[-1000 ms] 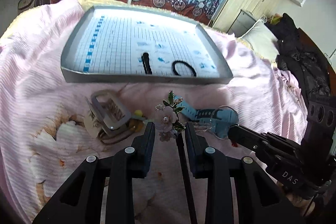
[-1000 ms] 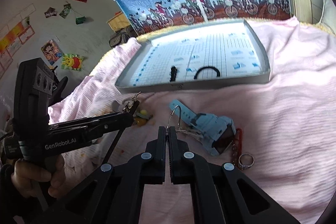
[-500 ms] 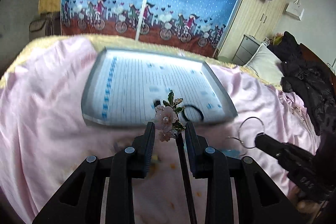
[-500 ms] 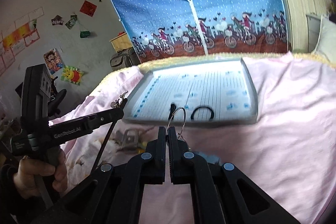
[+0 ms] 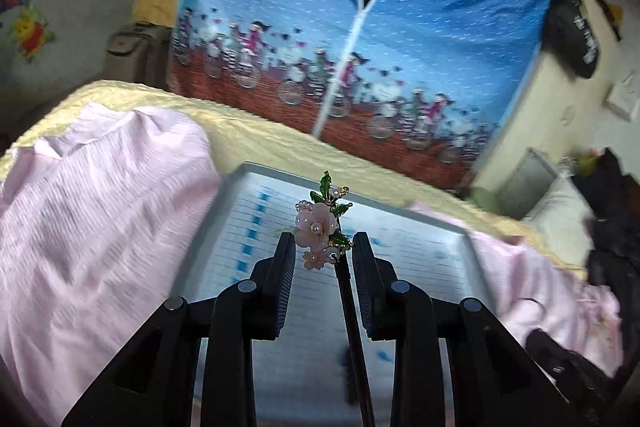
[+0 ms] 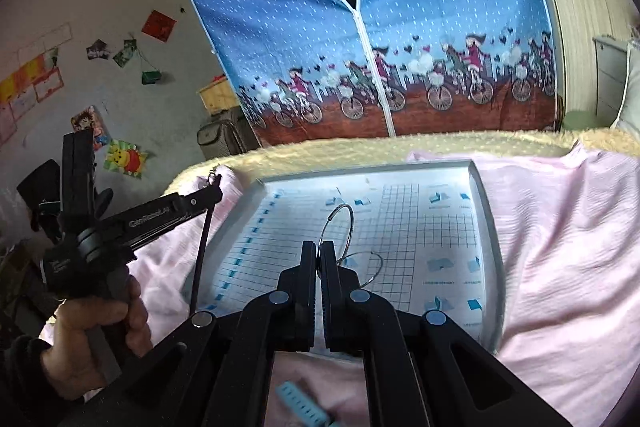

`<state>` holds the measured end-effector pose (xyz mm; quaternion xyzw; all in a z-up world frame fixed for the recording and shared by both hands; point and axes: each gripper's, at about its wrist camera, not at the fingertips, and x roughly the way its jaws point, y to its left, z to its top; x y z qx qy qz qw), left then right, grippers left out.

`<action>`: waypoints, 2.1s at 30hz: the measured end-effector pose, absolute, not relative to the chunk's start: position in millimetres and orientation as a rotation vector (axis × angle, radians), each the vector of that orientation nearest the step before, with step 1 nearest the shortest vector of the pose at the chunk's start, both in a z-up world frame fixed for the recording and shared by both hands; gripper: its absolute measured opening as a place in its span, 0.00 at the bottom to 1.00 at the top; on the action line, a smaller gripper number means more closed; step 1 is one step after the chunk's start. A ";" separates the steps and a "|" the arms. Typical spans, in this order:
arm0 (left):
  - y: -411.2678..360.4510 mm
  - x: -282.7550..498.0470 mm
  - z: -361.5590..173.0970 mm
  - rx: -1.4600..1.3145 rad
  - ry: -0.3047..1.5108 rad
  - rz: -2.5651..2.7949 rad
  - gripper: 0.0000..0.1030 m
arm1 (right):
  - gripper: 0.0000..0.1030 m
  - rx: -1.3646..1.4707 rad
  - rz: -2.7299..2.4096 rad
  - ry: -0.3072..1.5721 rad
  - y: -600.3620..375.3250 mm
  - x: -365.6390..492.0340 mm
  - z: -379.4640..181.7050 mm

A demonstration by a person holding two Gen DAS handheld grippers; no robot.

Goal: Organize jewelry

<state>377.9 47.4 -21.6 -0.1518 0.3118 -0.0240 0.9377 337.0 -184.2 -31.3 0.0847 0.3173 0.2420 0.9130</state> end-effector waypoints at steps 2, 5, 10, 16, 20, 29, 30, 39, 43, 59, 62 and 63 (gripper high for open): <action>49.4 387.3 -37.1 -0.303 0.663 -0.016 0.24 | 0.03 0.169 0.488 0.675 -185.3 343.9 -43.3; 49.9 398.9 -58.7 -0.330 0.730 -0.009 0.24 | 0.03 0.173 0.472 0.726 -189.5 351.6 -61.3; 36.7 404.6 -74.6 -0.262 0.799 -0.042 0.24 | 0.03 0.181 0.442 0.792 -197.0 358.4 -79.3; 27.2 408.3 -86.9 -0.223 0.847 -0.054 0.24 | 0.03 0.201 0.424 0.837 -202.6 361.6 -87.1; 21.6 411.3 -91.1 -0.207 0.866 -0.049 0.24 | 0.04 0.197 0.423 0.840 -202.4 361.4 -86.0; 17.6 405.4 -73.1 -0.217 0.831 -0.064 0.51 | 0.09 0.200 0.394 0.816 -211.7 357.1 -72.7; 17.8 402.6 -67.9 -0.219 0.816 -0.070 0.52 | 0.13 0.202 0.391 0.810 -212.4 356.1 -70.6; 15.6 341.3 -17.3 -0.132 0.627 -0.101 0.95 | 0.62 0.199 0.381 0.648 -226.2 320.4 -27.7; 15.5 314.6 1.7 -0.109 0.583 -0.126 0.96 | 0.75 0.185 0.390 0.547 -228.6 294.8 -4.9; 28.1 162.3 52.8 -0.090 0.363 -0.139 0.98 | 1.00 0.066 0.405 0.279 -215.3 174.9 36.8; 28.1 133.8 52.0 -0.068 0.346 -0.131 0.98 | 1.00 0.051 0.388 0.249 -216.3 146.2 35.2; 28.2 125.4 51.4 -0.062 0.342 -0.131 0.98 | 1.00 0.050 0.386 0.244 -216.5 139.1 35.0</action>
